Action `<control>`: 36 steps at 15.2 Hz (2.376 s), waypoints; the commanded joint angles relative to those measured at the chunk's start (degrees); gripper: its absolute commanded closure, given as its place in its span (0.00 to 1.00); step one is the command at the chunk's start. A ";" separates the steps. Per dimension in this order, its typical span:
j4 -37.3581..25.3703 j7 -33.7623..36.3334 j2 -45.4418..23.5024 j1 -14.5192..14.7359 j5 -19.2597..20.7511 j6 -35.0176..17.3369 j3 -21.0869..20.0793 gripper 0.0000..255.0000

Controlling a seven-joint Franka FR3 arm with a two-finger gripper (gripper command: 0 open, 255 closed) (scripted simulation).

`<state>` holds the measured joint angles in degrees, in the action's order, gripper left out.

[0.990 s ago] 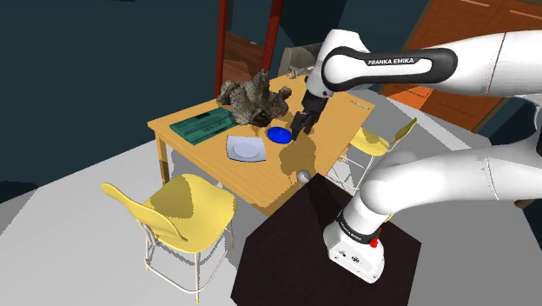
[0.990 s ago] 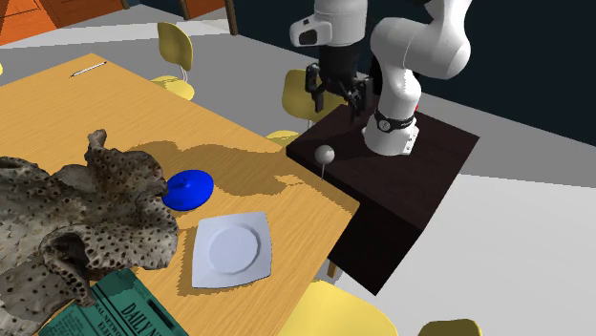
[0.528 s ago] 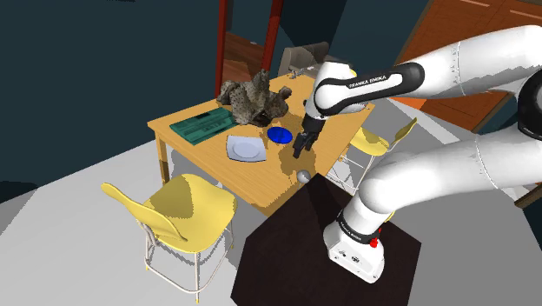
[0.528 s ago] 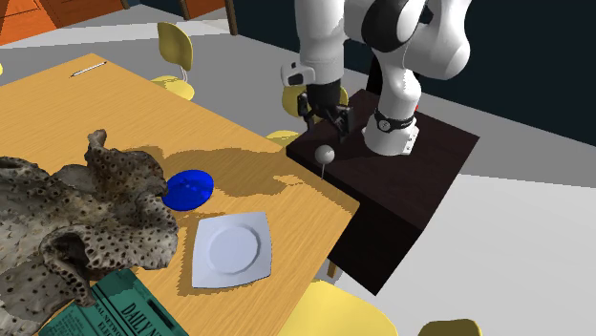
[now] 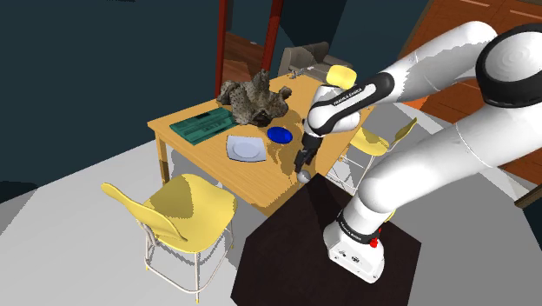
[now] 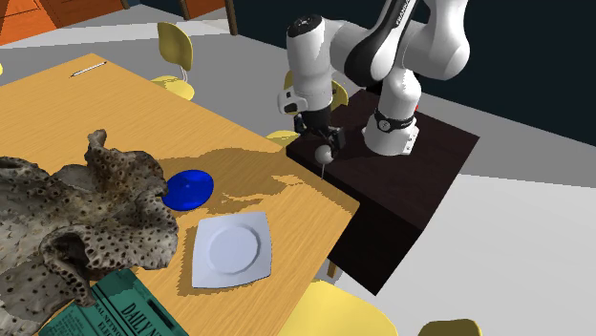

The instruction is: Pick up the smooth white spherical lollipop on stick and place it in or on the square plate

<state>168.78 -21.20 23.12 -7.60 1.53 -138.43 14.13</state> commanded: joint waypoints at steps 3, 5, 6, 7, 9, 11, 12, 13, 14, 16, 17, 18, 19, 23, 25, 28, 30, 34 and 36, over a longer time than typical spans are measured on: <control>0.99 -0.89 -4.25 0.93 -1.06 -5.21 0.60 0.00; 1.33 -1.31 -5.91 1.40 -1.66 -7.20 0.83 0.00; 1.33 -1.31 -5.91 1.40 -1.66 -7.20 0.83 0.00; 1.33 -1.31 -5.91 1.39 -1.65 -7.20 0.83 0.00; 1.33 -1.31 -5.91 1.40 -1.66 -7.20 0.83 0.00; 1.33 -1.31 -5.91 1.40 -1.66 -7.20 0.83 0.00; 1.33 -1.31 -5.90 1.39 -1.65 -7.18 0.83 0.00; 1.33 -1.31 -5.90 1.39 -1.65 -7.18 0.83 0.00; 1.33 -1.31 -5.90 1.39 -1.65 -7.18 0.83 1.00; 1.33 -1.31 -5.90 1.39 -1.65 -7.18 0.83 1.00; 1.34 -1.30 -5.90 1.40 -1.65 -7.19 0.82 1.00; 1.34 -1.30 -5.89 1.39 -1.65 -7.19 0.82 1.00; 1.35 -1.30 -5.90 1.40 -1.66 -7.19 0.82 1.00; 1.33 -1.31 -5.91 1.40 -1.66 -7.20 0.82 1.00; 1.13 -0.63 -3.51 0.83 -0.89 -4.63 0.43 1.00; 0.68 0.18 -0.12 0.16 -0.08 -0.82 -0.12 1.00; 0.28 0.62 2.00 -0.20 0.30 1.68 -0.46 1.00; -0.74 1.32 5.88 -0.72 0.78 6.56 -1.08 1.00; -1.37 1.61 7.64 -0.91 0.92 8.92 -1.36 1.00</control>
<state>167.54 -19.94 29.50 -8.47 2.41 -130.93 13.07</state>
